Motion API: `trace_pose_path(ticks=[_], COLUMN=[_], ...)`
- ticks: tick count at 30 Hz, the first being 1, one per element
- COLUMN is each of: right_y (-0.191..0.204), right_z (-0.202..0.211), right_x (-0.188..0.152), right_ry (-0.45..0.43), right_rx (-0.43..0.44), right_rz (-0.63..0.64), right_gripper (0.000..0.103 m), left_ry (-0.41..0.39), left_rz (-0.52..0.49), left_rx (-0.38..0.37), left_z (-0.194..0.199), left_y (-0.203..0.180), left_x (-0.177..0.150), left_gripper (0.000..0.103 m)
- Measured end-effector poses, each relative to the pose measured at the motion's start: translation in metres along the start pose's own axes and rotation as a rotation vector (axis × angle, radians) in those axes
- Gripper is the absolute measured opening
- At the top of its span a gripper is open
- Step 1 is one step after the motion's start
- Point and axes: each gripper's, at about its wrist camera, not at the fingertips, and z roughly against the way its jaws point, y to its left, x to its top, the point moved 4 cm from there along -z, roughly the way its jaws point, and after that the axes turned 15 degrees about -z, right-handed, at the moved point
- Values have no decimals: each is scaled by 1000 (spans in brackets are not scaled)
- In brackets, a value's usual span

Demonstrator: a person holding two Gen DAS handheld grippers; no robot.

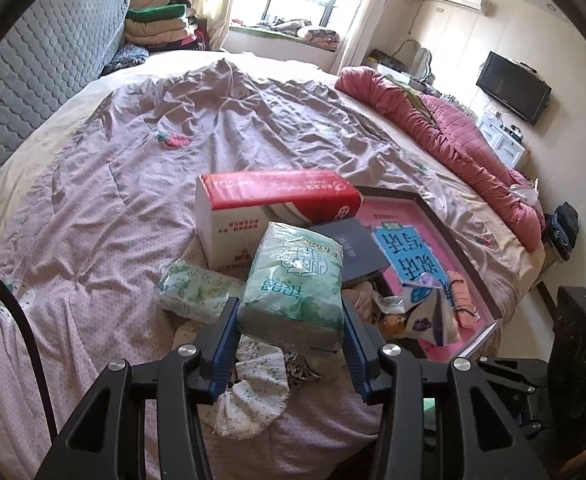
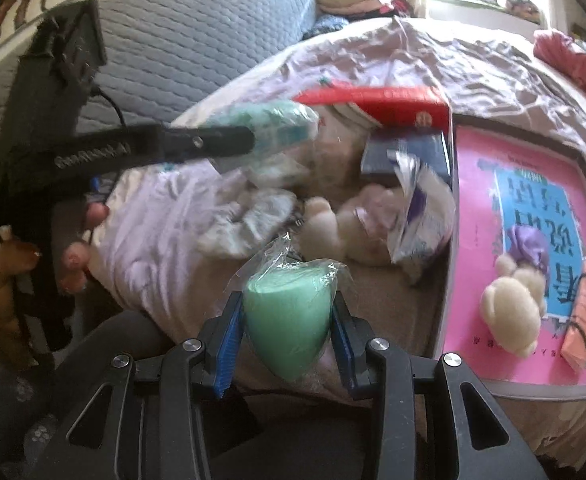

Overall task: Organize soft objects
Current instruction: 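Lift the pad pack with the left tool while the right tool carries the sponge toward the tray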

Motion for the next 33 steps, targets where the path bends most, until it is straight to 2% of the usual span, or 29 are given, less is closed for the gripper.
trace_pose_path(ticks=[10, 15, 33], right_y=[-4, -10, -66], right_z=[39, 59, 125], right_x=[25, 35, 51], right_ry=[-116, -170, -337], right_rx=[3, -29, -115], right_rz=[-38, -43, -132], right_gripper=[42, 42, 42], left_ry=[-66, -87, -126], left_rz=[-28, -43, -105], left_rx=[17, 22, -20], left_z=[25, 33, 36], left_y=[-15, -26, -80], left_x=[17, 22, 31], left_gripper=[48, 48, 48])
